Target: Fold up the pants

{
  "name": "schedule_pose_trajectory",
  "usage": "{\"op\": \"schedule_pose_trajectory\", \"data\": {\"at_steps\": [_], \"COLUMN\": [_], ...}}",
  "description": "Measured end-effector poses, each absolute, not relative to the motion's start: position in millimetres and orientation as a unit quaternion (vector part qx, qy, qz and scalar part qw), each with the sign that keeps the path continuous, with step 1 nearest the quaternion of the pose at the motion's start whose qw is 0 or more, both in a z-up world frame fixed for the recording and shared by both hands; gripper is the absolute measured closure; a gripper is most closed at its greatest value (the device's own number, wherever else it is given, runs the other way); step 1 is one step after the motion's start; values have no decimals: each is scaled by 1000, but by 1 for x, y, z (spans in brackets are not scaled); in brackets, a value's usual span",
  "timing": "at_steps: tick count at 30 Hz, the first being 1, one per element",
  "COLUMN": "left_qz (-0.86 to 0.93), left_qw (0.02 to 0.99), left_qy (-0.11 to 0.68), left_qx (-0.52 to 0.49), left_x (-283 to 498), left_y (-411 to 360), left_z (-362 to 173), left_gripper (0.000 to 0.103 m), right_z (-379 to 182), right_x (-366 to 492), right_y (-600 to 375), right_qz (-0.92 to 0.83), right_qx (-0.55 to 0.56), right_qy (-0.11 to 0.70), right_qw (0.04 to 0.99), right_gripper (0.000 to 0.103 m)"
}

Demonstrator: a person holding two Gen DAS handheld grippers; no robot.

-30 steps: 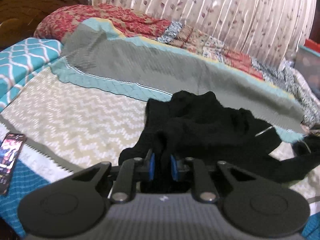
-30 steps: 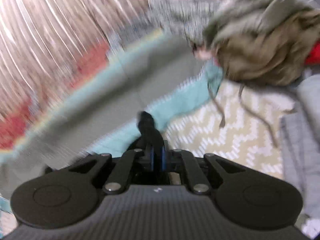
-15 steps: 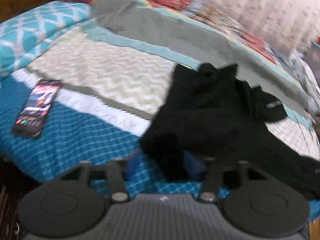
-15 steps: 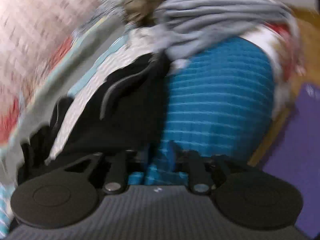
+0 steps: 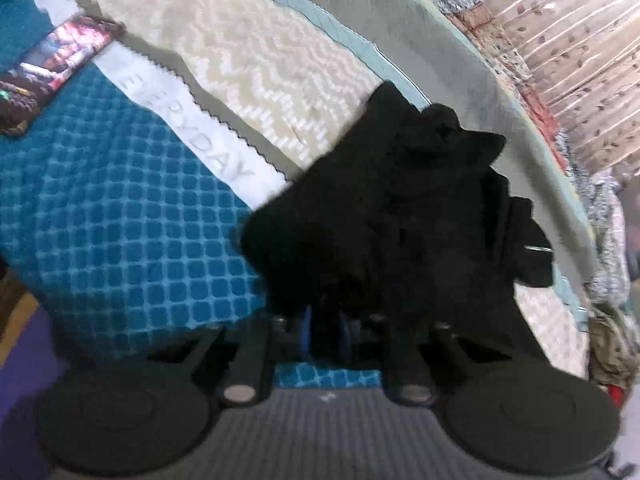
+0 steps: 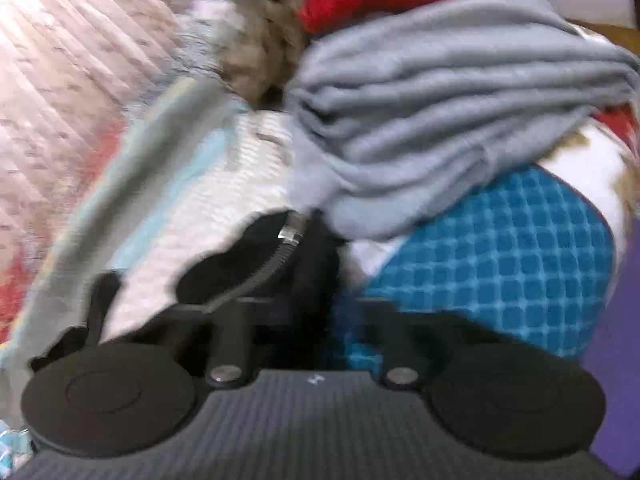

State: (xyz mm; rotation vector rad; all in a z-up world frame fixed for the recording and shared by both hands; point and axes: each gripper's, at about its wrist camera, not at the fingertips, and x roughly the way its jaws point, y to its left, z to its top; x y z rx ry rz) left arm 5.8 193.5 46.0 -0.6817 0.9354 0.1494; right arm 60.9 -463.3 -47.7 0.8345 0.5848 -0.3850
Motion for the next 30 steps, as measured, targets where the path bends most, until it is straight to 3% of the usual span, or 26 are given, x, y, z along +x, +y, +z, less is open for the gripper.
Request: {"op": "schedule_pose_trajectory", "data": {"at_steps": [5, 9, 12, 14, 15, 19, 23, 24, 26, 30], "left_qz": [73, 95, 91, 89, 92, 120, 136, 131, 117, 87], "left_qw": [855, 850, 823, 829, 839, 864, 877, 881, 895, 910], "left_qy": [407, 441, 478, 466, 452, 394, 373, 370, 363, 365], "left_qx": [-312, -272, -293, -294, -289, -290, -271, -263, -233, -175], "left_x": [-23, -28, -32, -42, -48, -60, -27, -14, 20, 104], "left_y": [208, 204, 212, 218, 222, 246, 260, 259, 255, 234], "left_z": [81, 74, 57, 63, 71, 97, 114, 116, 119, 109], "left_gripper": [92, 90, 81, 63, 61, 58, 58, 57, 45, 40], "right_z": [11, -7, -43, -42, -36, 0, 25, 30, 41, 55], "right_x": [-2, -20, -27, -43, -47, -52, -36, -25, 5, 96], "right_y": [-456, -454, -470, -475, -475, -467, -460, -456, -450, -416], "right_qz": [-204, -246, -282, -314, -330, -385, -359, -327, -254, -82], "right_qx": [357, 320, 370, 386, 376, 294, 278, 282, 291, 303], "right_qy": [152, 193, 269, 243, 234, 182, 148, 156, 174, 254], "right_qw": [898, 894, 844, 833, 834, 856, 878, 889, 906, 915], "right_gripper": [93, 90, 77, 55, 46, 47, 48, 50, 52, 52]}}
